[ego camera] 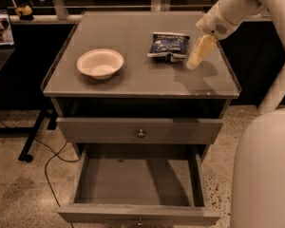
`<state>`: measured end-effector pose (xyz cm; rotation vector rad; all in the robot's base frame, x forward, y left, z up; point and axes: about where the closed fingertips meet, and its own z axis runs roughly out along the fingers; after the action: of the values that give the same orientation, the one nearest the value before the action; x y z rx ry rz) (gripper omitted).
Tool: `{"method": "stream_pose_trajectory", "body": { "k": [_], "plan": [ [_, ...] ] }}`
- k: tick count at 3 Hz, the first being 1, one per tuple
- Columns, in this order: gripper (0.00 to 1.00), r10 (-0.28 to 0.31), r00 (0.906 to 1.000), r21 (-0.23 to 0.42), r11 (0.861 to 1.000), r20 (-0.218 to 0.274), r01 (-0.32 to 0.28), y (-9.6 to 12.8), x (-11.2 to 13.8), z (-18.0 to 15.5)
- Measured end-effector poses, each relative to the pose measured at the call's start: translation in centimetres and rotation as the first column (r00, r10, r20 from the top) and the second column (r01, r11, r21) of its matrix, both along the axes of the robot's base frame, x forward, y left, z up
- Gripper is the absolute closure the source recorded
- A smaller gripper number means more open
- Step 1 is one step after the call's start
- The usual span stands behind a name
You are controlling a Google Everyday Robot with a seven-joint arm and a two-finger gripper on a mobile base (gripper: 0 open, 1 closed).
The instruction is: Place blue chip bag into middle drawer
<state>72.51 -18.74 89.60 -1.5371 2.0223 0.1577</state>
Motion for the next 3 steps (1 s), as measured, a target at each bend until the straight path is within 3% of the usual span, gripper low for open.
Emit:
{"method": "stream_pose_trajectory", "body": {
  "k": [1,2,3],
  "plan": [
    [0.0,0.0,1.0,0.001,1.0,-0.001,0.0,0.1,0.0,-0.1],
    [0.0,-0.039,0.9991,0.036,0.999,0.015,0.039,-0.1,0.2,-0.1],
    [0.0,-0.021,0.9986,0.057,0.998,0.049,0.018,1.2,1.5,0.0]
  ]
}}
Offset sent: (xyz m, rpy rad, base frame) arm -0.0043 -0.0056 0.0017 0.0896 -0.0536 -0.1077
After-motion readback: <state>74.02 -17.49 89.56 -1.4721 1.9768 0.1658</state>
